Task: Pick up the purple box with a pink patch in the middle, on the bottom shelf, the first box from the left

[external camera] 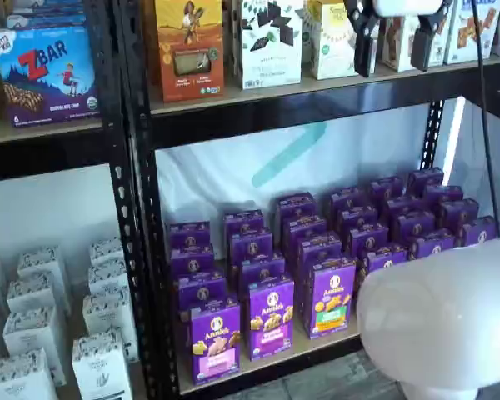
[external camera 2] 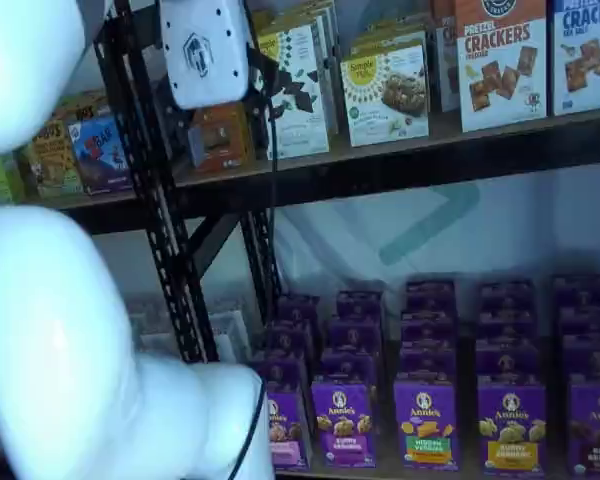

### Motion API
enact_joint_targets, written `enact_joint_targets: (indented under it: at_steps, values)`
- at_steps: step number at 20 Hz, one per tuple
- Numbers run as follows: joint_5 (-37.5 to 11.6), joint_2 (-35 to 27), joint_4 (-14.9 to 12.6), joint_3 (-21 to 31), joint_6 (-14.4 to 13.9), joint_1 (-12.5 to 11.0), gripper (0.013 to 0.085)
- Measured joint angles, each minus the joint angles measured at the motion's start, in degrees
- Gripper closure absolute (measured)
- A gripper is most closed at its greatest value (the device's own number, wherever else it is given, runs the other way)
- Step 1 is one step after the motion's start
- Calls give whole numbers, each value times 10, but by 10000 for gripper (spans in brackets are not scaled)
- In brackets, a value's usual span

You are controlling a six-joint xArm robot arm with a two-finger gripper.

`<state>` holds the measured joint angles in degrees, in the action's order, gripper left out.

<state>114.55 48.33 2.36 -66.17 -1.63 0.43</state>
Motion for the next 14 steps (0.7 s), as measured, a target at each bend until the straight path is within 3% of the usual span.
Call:
enact_joint_targets:
  at_steps: [3,6,14]
  values:
    - [-39,22,-12,20,-6,11,130]
    - [-44,22,-16,22,-7,14,130]
    - [-82,18,-8,50,-7,11,130]
